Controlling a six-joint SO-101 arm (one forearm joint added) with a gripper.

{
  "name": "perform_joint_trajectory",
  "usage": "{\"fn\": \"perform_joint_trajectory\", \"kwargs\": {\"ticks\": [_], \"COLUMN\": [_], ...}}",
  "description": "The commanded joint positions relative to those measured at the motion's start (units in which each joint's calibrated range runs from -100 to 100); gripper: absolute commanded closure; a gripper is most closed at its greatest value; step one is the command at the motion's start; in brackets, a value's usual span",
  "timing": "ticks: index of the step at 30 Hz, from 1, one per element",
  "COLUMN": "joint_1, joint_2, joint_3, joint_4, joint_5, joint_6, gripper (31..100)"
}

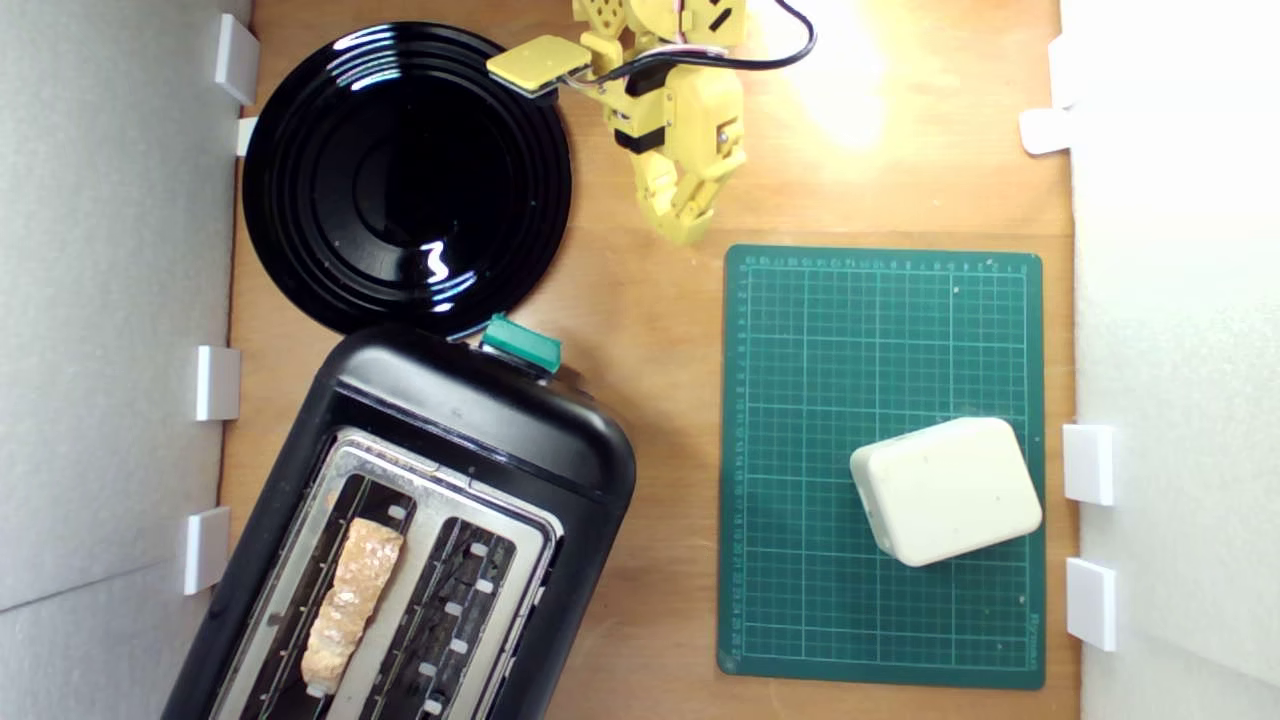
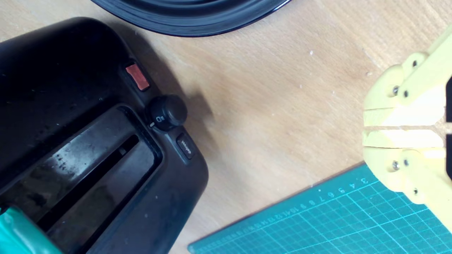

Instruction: Pick bread and place in toaster

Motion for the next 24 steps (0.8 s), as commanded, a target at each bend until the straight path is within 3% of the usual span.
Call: {"fn": "perform_joint_trajectory", "kwargs": {"ticks": [1, 24], "joint_1": [-0.19, 0.13], "joint_2": [-0.69, -0.69], "joint_3": [0.22, 0.22], "joint_4": [0.15, 0.15], "joint_5": [0.57, 0.57], "joint_6": [0.37, 0.37], "gripper": [99.5, 99.5]}}
